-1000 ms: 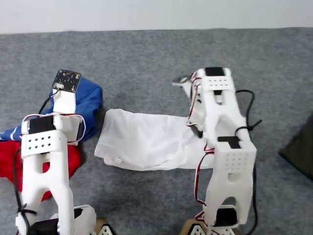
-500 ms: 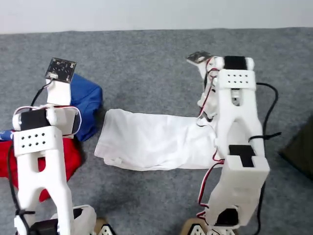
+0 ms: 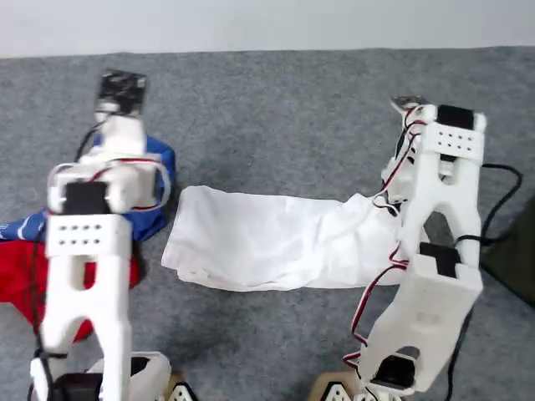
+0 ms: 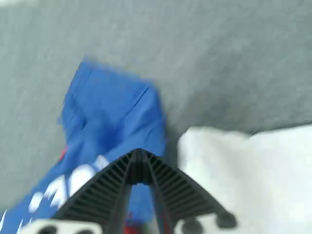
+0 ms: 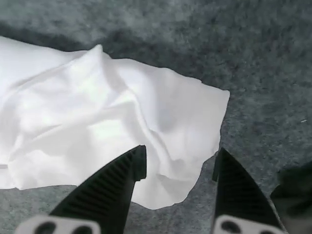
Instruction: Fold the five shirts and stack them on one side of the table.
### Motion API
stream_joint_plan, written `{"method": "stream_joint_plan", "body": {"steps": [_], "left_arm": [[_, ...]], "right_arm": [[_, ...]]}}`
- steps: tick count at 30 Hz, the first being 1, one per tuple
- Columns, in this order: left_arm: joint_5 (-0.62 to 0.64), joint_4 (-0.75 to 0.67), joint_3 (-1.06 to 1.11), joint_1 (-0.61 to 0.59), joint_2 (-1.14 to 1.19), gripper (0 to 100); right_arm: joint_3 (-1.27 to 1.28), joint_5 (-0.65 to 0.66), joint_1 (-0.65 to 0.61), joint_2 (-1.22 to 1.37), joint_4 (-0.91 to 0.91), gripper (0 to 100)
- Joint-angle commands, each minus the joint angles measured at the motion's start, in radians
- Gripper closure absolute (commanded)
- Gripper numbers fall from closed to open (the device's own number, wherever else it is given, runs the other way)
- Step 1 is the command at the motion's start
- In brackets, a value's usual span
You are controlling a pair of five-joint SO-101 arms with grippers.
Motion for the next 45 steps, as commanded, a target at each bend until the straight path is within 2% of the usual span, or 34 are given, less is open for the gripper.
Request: {"method": "stream_joint_plan", "body": {"steps": [1,5,15,27,31,41,45], "left_arm": [[0.008,-0.109,-0.019,0.103,0.069,100],[0.008,-0.112,-0.105,0.166,0.264,100],[0.008,-0.084,-0.432,0.176,0.747,100],[0.005,0.377,-0.878,0.17,1.091,100],[-0.035,0.525,-0.993,0.166,1.195,100],[-0.043,0.666,-1.322,-0.028,1.422,100],[-0.043,0.694,-1.428,-0.057,1.458,100]], "right_arm": [[-0.017,-0.015,0.045,-0.015,-0.01,76.4],[-0.017,-0.009,0.068,-0.002,-0.024,76.4],[-0.018,-0.005,0.064,0.142,-0.166,76.4],[-0.023,-0.005,0.068,0.168,-0.208,76.4],[-0.023,-0.006,0.068,0.168,-0.205,76.4],[-0.023,-0.008,0.07,0.17,-0.209,76.4],[-0.023,-0.009,0.067,0.166,-0.209,76.4]]}}
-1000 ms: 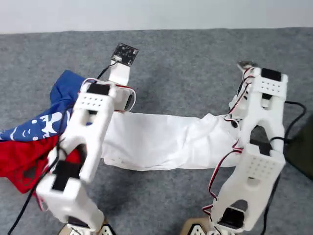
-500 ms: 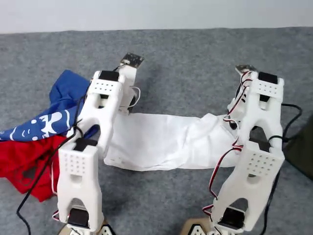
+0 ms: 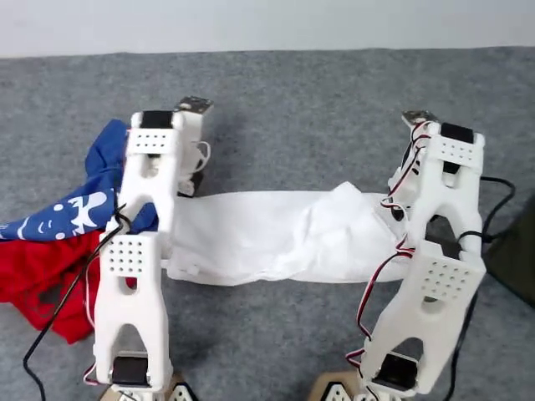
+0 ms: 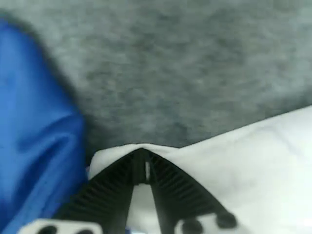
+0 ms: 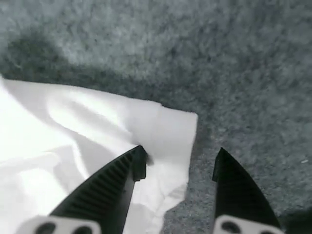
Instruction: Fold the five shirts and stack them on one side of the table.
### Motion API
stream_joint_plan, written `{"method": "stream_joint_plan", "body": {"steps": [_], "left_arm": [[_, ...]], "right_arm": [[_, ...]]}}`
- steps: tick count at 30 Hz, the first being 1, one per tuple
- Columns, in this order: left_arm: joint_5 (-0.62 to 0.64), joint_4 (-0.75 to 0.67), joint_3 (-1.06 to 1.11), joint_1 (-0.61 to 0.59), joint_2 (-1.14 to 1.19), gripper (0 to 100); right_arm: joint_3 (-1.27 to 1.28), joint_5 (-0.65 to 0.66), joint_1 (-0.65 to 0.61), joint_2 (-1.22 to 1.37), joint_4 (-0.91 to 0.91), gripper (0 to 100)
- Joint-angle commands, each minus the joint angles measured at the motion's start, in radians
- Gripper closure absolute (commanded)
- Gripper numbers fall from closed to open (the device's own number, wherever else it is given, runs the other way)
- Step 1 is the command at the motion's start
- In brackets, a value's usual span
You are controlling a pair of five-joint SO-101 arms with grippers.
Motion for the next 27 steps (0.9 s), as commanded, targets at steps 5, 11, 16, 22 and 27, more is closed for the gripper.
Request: {"method": "stream_joint_plan", "body": {"steps": [5,11,16,22,27], "left_arm": [[-0.011,0.028,-0.101,-0.018,-0.034,100],[-0.011,0.028,-0.094,0.055,-0.126,100],[-0.011,0.028,-0.094,0.095,-0.213,98],[-0.006,0.028,-0.094,0.106,-0.319,90],[-0.006,0.031,0.007,0.106,-0.442,89]], "right_arm": [[-0.025,-0.008,0.007,-0.024,-0.002,76.4],[-0.025,-0.008,0.007,-0.125,0.025,76.4],[-0.025,-0.006,0.005,-0.225,0.074,76.2],[-0.023,-0.005,0.005,-0.289,0.16,76.2],[-0.023,-0.003,0.005,-0.325,0.251,76.2]]}}
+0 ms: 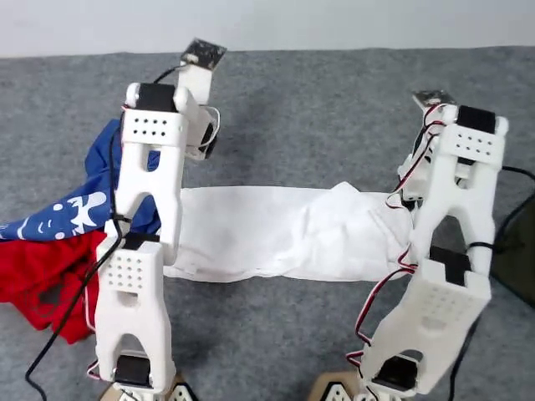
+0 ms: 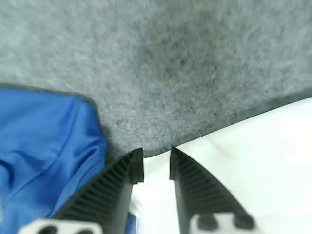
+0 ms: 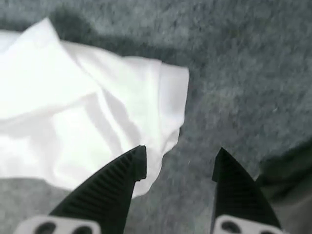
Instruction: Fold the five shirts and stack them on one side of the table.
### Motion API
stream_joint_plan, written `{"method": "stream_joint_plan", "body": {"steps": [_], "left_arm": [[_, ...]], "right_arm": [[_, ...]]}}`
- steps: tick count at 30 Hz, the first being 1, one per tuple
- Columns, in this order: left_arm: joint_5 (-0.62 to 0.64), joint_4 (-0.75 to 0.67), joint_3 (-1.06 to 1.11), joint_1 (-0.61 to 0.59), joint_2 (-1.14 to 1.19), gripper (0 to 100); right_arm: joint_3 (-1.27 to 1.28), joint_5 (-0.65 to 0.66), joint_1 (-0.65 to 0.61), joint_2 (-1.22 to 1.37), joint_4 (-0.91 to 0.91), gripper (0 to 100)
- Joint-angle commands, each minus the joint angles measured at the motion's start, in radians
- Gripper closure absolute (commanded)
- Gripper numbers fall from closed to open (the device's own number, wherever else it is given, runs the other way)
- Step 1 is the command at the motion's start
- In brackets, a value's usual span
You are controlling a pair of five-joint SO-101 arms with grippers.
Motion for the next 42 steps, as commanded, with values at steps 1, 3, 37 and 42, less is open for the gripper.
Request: {"method": "stream_joint_plan", "body": {"steps": [1,3,37,42], "left_arm": [[-0.002,0.032,0.111,0.009,-0.176,89],[-0.003,0.031,0.252,0.02,-0.259,89],[-0.098,-0.061,0.881,-0.08,-0.347,80],[-0.137,0.008,0.881,-0.107,-0.353,80]], "right_arm": [[-0.02,-0.003,0.007,-0.096,0.061,76.2],[-0.017,-0.002,0.01,-0.116,0.071,76.2],[0.69,0.048,0.005,-0.581,-0.196,76.2],[0.692,0.048,0.005,-0.581,-0.197,76.2]]}}
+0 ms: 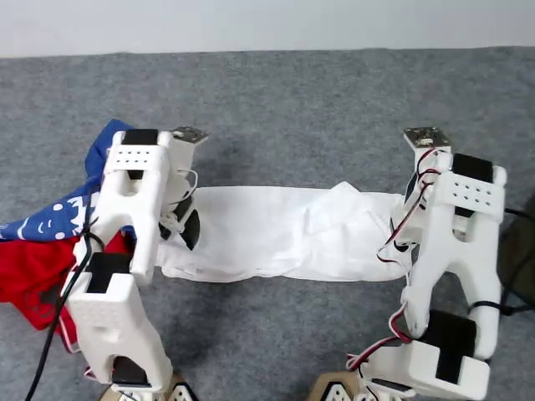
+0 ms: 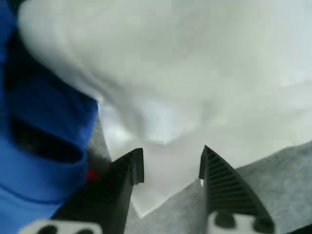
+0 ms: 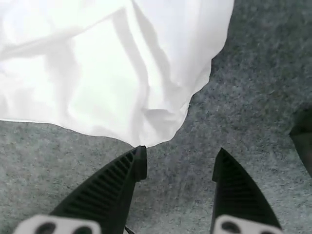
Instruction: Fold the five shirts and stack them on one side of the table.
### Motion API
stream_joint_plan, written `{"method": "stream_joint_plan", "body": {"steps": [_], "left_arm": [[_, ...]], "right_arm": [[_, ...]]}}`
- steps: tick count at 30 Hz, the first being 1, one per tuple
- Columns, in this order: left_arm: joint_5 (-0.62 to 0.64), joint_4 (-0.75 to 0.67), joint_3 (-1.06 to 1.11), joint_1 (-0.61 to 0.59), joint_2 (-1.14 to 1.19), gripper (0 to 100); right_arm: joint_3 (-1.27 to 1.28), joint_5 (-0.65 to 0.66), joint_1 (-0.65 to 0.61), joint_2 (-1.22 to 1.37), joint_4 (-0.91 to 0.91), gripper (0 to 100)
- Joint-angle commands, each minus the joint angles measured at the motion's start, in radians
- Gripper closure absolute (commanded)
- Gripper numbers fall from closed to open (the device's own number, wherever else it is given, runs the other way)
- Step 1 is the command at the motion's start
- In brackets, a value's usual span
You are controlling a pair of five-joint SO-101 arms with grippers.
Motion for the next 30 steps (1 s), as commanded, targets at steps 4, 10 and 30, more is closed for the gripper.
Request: {"method": "stream_joint_plan", "body": {"steps": [4,10,30], "left_arm": [[-0.037,0.075,-0.01,-0.011,-0.032,83],[-0.084,0.058,0.159,-0.008,-0.06,86],[-0.048,0.011,-0.025,0.031,-0.184,87]], "right_arm": [[-0.006,0.014,0.001,-0.051,-0.013,76.2],[-0.005,0.014,0.002,-0.051,-0.012,76.2],[-0.005,0.014,0.002,-0.054,-0.002,76.2]]}}
